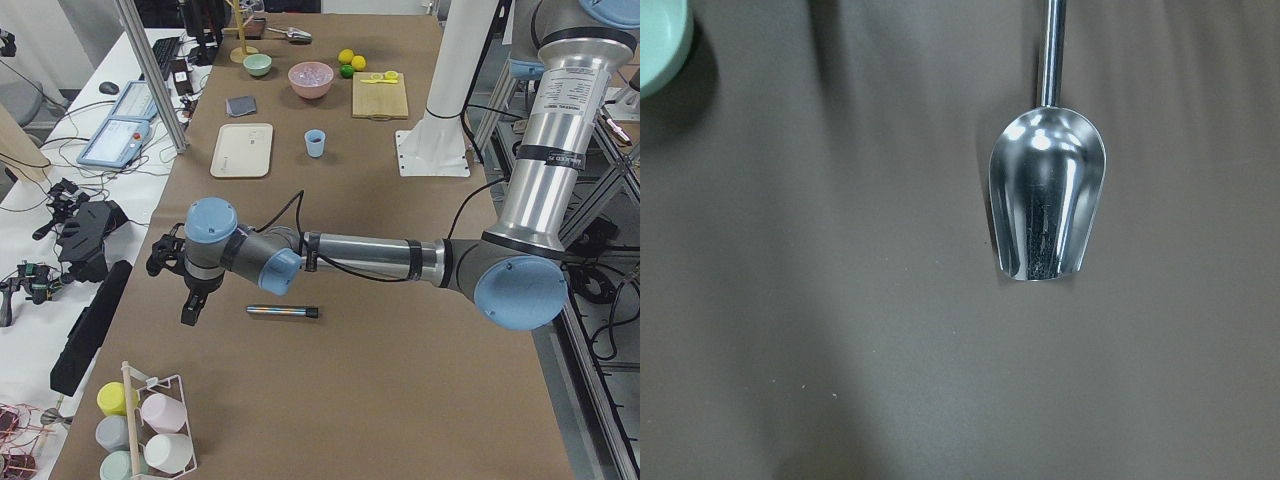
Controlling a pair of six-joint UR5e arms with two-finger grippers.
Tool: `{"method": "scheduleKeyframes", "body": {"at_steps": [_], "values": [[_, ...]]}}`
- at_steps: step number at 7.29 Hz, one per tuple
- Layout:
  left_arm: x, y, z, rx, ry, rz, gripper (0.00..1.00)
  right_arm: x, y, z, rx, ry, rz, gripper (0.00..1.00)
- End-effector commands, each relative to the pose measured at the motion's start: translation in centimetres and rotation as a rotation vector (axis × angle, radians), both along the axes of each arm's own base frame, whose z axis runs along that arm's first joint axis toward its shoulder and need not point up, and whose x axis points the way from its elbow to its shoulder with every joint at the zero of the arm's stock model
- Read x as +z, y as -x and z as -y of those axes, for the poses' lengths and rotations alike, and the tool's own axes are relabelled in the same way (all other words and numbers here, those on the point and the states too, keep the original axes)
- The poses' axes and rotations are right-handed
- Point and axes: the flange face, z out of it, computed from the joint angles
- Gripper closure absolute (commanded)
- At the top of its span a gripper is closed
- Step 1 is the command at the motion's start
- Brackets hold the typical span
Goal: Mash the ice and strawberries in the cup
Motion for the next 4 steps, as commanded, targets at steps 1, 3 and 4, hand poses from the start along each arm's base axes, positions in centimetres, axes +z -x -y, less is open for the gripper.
{"method": "scheduleKeyframes", "body": {"at_steps": [1,3,4], "values": [[-0.8,0.3,-2.3,0.033,0.027,-0.02,0.02,5.8,-0.5,-1.5,-0.007,-0.023,0.005,0.0],[-0.6,0.4,-3.1,0.031,0.035,-0.02,0.02,9.3,-0.8,-1.7,0.003,-0.055,0.028,0.0],[-0.1,0.4,-3.4,0.031,0.044,-0.02,0.02,9.6,-1.3,-2.2,0.019,-0.044,0.062,0.0]]}}
